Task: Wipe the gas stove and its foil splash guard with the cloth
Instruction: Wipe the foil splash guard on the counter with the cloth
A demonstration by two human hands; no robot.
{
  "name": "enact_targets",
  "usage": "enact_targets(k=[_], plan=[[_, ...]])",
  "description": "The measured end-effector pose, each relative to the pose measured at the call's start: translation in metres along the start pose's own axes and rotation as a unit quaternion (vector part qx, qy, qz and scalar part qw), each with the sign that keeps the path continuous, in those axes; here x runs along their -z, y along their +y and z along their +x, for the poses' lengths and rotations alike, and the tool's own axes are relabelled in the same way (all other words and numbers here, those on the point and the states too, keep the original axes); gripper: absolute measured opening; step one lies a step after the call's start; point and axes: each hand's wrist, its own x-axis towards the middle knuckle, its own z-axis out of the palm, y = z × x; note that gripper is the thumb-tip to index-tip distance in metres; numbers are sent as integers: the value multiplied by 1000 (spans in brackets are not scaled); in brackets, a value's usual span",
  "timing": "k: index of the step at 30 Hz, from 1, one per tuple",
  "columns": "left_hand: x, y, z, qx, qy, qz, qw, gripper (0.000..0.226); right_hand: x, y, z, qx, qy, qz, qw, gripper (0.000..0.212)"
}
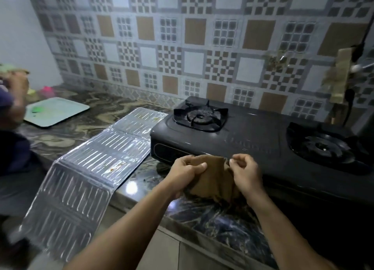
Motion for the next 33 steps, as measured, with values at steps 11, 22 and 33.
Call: enact_targets(k=[11, 22, 33], plan=[[90, -15, -20, -170, 18, 372, 912, 11, -160, -3, -7, -360, -310, 296, 829, 62], [299, -125, -77, 152, 566, 69, 807, 9, -316, -42, 1, -121, -309, 32, 943, 15], [369, -211, -115, 314, 479, -308, 760, 20, -428, -10, -48, 166, -391, -323, 846, 48]])
